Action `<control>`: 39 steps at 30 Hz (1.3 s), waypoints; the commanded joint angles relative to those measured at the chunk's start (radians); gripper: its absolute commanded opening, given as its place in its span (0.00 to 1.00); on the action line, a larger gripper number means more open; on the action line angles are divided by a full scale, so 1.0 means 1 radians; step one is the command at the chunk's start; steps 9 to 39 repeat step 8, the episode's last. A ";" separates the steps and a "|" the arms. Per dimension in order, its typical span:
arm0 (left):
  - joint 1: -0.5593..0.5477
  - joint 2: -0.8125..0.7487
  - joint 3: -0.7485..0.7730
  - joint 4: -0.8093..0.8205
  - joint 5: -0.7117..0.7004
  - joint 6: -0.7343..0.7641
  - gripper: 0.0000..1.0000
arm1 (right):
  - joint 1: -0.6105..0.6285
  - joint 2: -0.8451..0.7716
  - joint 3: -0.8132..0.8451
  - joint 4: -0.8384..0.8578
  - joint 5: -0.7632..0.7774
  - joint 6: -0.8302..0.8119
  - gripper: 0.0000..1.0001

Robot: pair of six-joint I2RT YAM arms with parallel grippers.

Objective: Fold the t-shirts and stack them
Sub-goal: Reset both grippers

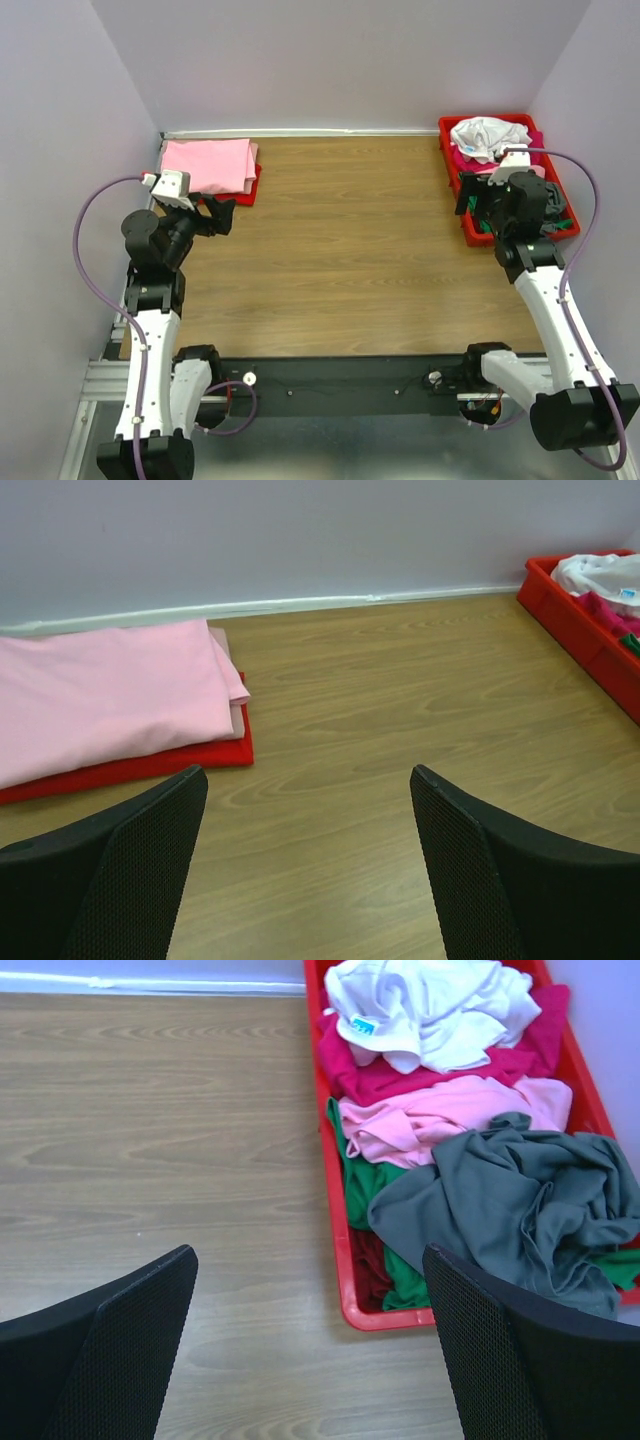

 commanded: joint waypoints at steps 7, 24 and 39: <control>-0.038 -0.053 -0.001 -0.009 -0.009 0.008 0.90 | -0.024 -0.020 0.005 -0.004 0.062 -0.003 1.00; -0.039 -0.053 -0.001 -0.009 -0.012 0.008 0.90 | -0.028 -0.016 0.009 -0.004 0.054 0.001 1.00; -0.039 -0.053 -0.001 -0.009 -0.012 0.008 0.90 | -0.028 -0.016 0.009 -0.004 0.054 0.001 1.00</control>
